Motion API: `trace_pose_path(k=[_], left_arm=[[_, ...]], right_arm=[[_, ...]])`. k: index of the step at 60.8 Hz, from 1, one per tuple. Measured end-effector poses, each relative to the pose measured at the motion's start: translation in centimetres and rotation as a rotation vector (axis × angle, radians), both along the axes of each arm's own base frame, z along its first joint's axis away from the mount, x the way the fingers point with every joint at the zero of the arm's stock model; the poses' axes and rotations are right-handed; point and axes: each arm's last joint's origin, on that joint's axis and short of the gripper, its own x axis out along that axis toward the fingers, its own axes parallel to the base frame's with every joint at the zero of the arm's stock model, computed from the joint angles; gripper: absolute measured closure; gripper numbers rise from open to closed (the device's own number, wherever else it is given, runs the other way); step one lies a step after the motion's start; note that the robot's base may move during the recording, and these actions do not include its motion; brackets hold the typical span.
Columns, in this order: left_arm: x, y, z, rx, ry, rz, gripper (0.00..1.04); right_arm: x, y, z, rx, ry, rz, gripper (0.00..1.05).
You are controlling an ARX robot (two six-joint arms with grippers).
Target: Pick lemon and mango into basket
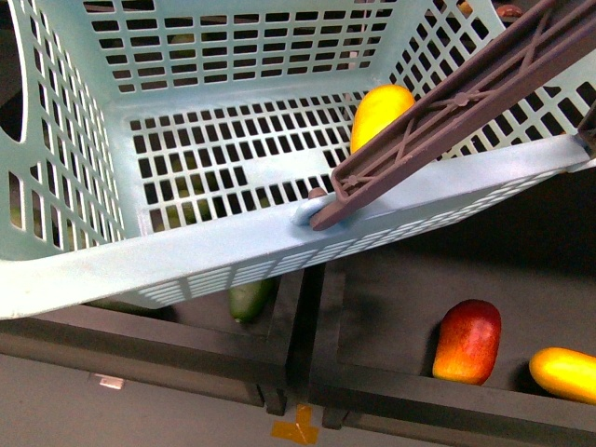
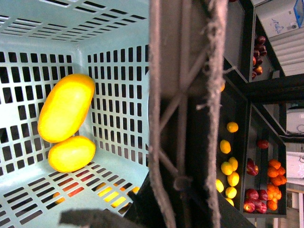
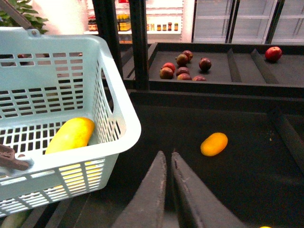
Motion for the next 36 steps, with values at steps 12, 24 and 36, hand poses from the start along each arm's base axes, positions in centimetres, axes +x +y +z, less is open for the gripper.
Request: trace_pose_path(k=[12, 24, 36], left_arm=[[0.00, 0.00, 0.00, -0.001, 0.001, 0.000, 1.00], [0.00, 0.00, 0.00, -0.001, 0.001, 0.000, 1.00], [0.00, 0.00, 0.00, -0.001, 0.001, 0.000, 1.00]], right_arm=[[-0.01, 0.00, 0.01, 0.000, -0.001, 0.000, 0.59], [-0.01, 0.00, 0.01, 0.000, -0.001, 0.000, 0.26], [-0.01, 0.00, 0.01, 0.000, -0.001, 0.000, 0.09]])
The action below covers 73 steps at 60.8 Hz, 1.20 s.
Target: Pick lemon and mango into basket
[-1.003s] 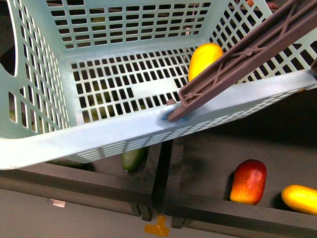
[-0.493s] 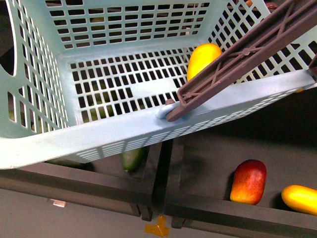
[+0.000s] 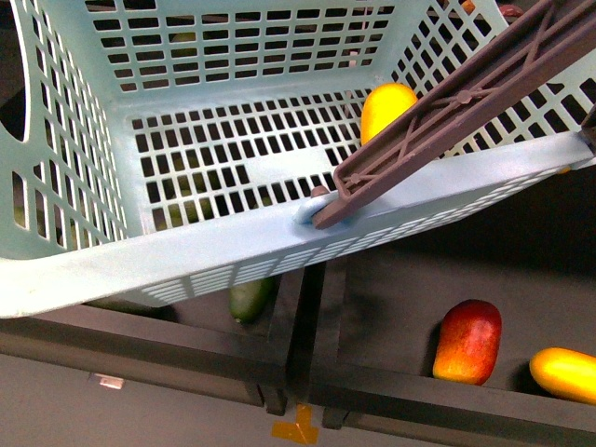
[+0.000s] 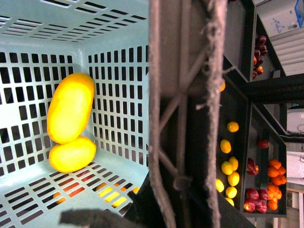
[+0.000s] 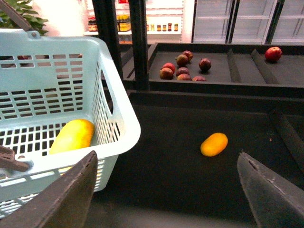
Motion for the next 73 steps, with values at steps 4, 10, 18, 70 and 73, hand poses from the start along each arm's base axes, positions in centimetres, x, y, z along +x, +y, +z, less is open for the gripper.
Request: trace_pose_path(k=[4, 10, 18, 70, 73], left_arm=[[0.00, 0.00, 0.00, 0.000, 0.000, 0.000, 1.00], [0.00, 0.00, 0.00, 0.000, 0.000, 0.000, 1.00], [0.00, 0.00, 0.00, 0.000, 0.000, 0.000, 1.00], [0.01, 0.00, -0.01, 0.003, -0.002, 0.006, 1.00], [-0.01, -0.03, 0.00, -0.001, 0.001, -0.001, 1.00]], right_arm=[[0.00, 0.00, 0.00, 0.000, 0.000, 0.000, 0.09], [0.00, 0.00, 0.00, 0.000, 0.000, 0.000, 0.09], [0.00, 0.00, 0.00, 0.000, 0.000, 0.000, 0.09], [-0.01, -0.01, -0.01, 0.000, 0.001, -0.002, 0.09], [-0.02, -0.01, 0.00, 0.000, -0.001, -0.003, 0.09]])
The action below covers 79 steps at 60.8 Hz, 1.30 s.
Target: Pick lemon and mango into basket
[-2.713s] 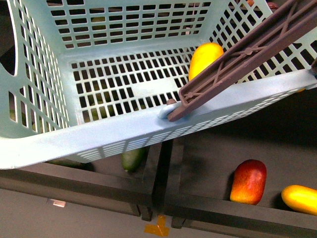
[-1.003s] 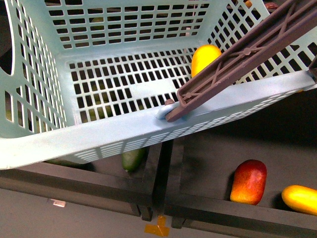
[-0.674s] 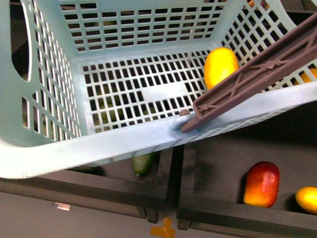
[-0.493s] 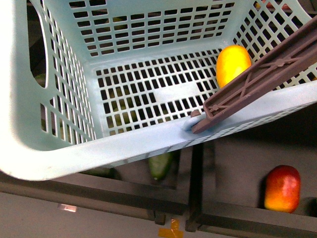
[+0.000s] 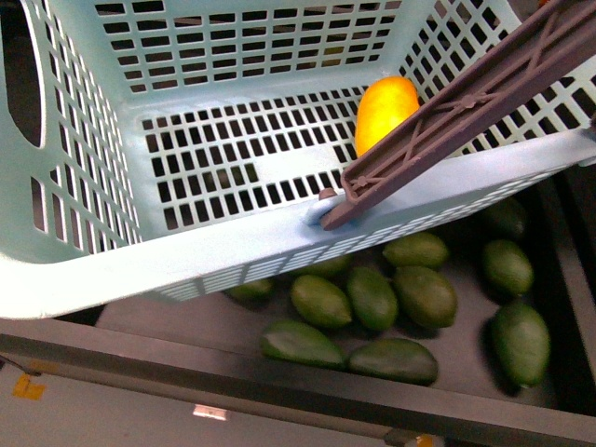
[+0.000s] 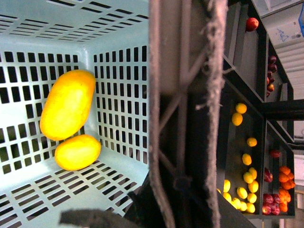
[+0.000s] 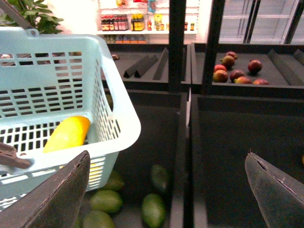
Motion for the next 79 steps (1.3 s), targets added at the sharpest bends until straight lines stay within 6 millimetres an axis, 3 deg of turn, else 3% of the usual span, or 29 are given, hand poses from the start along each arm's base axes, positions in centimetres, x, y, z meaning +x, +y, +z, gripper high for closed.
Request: trace_pose_path(k=[43, 50, 53, 58, 64, 71, 79], left_arm=[[0.4, 0.5, 0.0, 0.004, -0.003, 0.025, 1.00], [0.4, 0.5, 0.0, 0.034, -0.032, 0.030, 1.00], [0.5, 0.1, -0.5, 0.044, -0.141, 0.129, 1.00], [1.9, -0.9, -1.6, 0.031, -0.303, 0.345, 1.00], [4.5, -0.3, -2.6, -0.023, -0.331, 0.484, 1.00], [8.1, 0.5, -4.6, -0.105, -0.269, 0.563, 1.00], [12.0, 0.6, -8.8, -0.148, -0.145, 0.640, 1.00]], right_arm=[[0.0, 0.0, 0.0, 0.000, 0.001, 0.007, 0.09], [0.0, 0.0, 0.0, 0.000, 0.002, 0.005, 0.09], [0.0, 0.0, 0.0, 0.000, 0.002, 0.003, 0.09], [0.0, 0.0, 0.0, 0.000, 0.002, 0.004, 0.09], [0.0, 0.0, 0.0, 0.000, 0.002, 0.000, 0.09], [0.0, 0.0, 0.0, 0.000, 0.002, -0.001, 0.09], [0.0, 0.0, 0.0, 0.000, 0.001, 0.002, 0.09]])
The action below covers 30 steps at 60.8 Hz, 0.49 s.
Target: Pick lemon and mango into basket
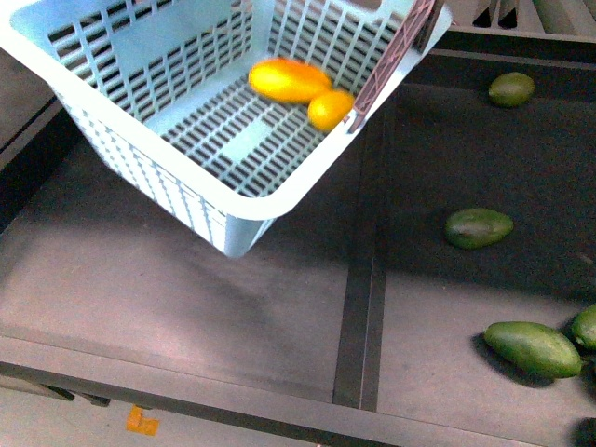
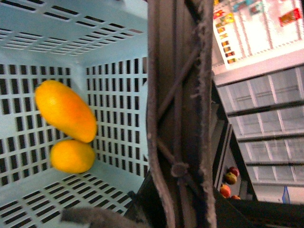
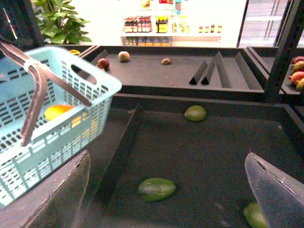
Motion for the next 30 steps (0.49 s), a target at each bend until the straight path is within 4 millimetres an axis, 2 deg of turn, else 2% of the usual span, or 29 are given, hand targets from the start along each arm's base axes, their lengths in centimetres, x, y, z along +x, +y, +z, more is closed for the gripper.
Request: trace_pose_path(k=[7, 11, 25, 30], left_arm=[[3.2, -0.4, -4.3, -0.024, 0.076, 0.036, 1.00], [4.8, -0.7, -5.6, -0.054, 0.084, 0.035, 1.00], [7.7, 0.1, -5.1, -0.127, 0.078, 0.120, 1.00], [8.4, 0.4, -5.9, -0.130, 0.105, 0.141, 1.00]], right_arm=[[0.0, 0.0, 0.0, 0.000, 0.000, -0.001, 0.09], [0.0, 0.0, 0.0, 0.000, 0.000, -0.001, 0.09], [0.0, 0.0, 0.0, 0.000, 0.000, -0.002, 0.09], [0.0, 0.0, 0.0, 0.000, 0.000, -0.002, 0.09]])
